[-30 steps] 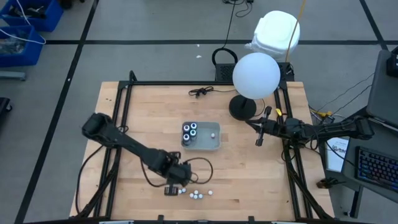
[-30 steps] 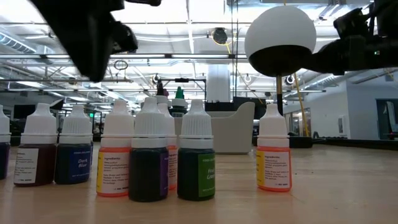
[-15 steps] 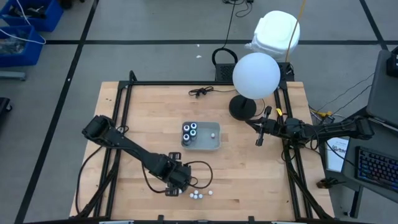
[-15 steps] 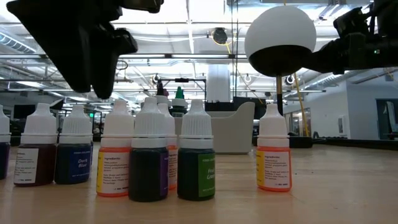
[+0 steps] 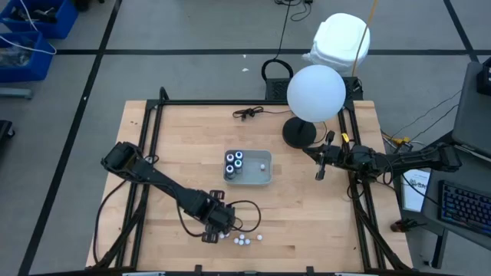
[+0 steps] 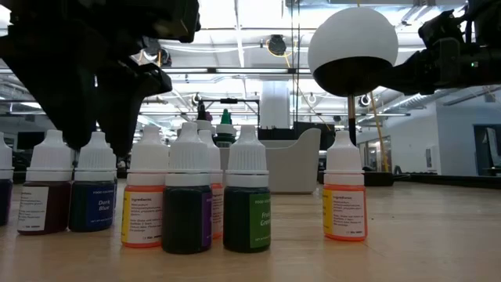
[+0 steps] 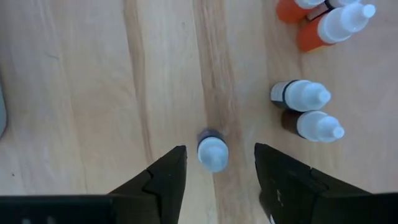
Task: Pick & Place food coloring
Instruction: Put the top small blue food coloring bottle into the gray bin
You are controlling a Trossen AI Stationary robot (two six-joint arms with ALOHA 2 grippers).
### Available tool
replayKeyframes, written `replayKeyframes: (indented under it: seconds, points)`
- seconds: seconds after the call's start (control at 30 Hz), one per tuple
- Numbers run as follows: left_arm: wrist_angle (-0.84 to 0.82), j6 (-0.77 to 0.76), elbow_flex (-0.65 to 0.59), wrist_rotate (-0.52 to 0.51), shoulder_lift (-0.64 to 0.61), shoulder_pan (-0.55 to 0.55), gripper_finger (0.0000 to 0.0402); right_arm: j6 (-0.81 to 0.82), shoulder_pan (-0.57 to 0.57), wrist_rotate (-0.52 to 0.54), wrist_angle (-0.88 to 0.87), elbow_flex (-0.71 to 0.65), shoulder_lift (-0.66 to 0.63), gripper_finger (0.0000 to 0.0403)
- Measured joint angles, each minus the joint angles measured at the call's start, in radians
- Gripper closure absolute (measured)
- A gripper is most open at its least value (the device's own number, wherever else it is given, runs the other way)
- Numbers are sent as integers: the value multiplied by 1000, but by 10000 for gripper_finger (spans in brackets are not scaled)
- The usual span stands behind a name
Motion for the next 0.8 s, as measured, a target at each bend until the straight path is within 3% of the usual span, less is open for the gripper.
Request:
replayKeyframes:
  seconds: [0.8]
  points:
    - [42, 29, -2, 8, 19, 5, 206, 4, 0, 0, -5, 0, 0, 403]
